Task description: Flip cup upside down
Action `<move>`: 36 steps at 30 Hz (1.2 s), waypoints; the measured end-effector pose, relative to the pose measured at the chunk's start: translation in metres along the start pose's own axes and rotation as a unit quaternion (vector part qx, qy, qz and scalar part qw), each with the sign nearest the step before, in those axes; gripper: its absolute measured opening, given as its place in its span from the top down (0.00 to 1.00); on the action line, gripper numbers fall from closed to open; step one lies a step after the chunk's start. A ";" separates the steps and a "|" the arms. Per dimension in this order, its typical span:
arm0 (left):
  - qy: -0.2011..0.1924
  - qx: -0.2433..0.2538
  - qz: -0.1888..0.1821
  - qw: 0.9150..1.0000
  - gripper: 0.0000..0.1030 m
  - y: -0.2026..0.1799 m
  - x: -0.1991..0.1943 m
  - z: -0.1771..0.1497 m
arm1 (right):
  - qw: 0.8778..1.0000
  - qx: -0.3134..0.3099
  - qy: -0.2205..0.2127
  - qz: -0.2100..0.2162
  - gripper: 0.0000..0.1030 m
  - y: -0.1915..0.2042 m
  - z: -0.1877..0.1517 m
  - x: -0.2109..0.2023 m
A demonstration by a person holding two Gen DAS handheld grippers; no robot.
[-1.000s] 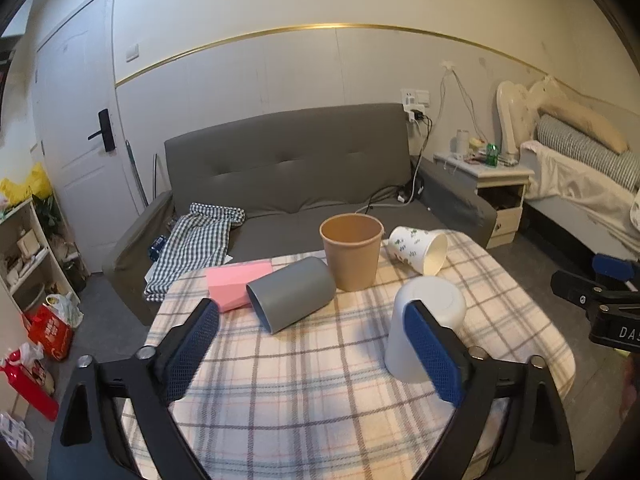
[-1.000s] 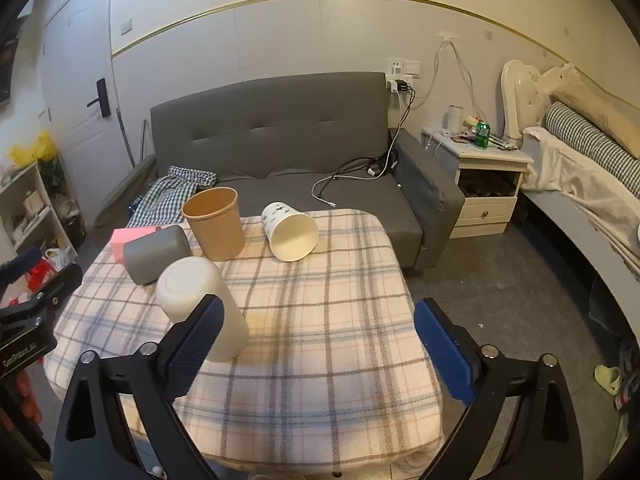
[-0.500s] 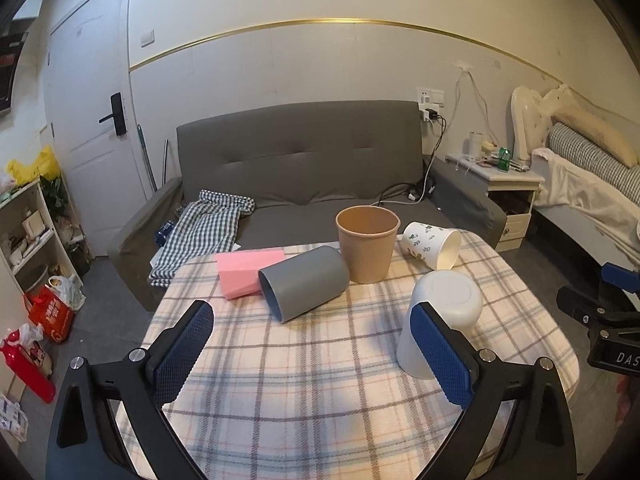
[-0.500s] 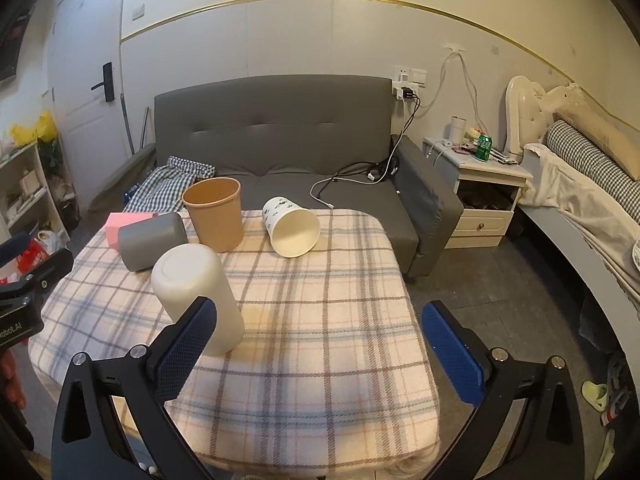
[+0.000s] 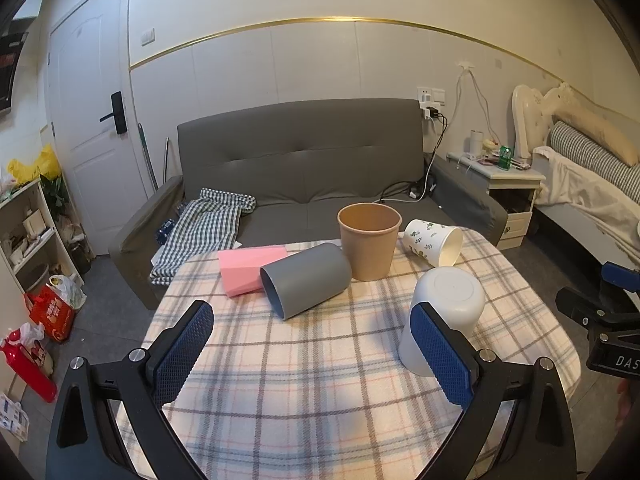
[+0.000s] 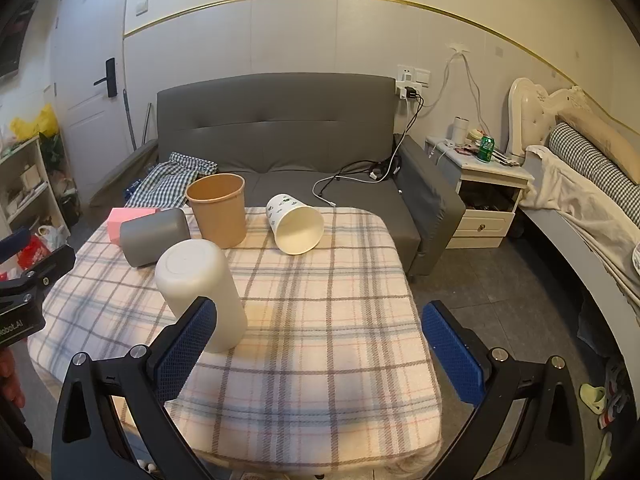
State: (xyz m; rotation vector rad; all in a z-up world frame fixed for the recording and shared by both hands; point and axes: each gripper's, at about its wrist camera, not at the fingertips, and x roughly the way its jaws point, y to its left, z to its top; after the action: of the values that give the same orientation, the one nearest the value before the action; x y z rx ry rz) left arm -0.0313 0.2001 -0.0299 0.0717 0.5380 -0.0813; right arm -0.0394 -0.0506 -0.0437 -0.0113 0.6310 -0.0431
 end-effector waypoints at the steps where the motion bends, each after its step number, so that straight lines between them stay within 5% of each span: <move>1: 0.000 0.001 0.000 1.000 0.01 0.000 0.000 0.000 | 1.000 0.000 0.000 0.000 0.00 0.000 0.000 0.000; 36: 0.004 0.005 -0.015 1.000 0.01 -0.003 -0.001 -0.002 | 1.000 -0.008 0.002 0.007 0.00 0.009 -0.002 -0.002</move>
State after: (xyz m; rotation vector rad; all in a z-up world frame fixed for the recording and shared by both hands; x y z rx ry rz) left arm -0.0336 0.1976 -0.0310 0.0729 0.5473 -0.1125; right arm -0.0418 -0.0417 -0.0448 -0.0217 0.6362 -0.0257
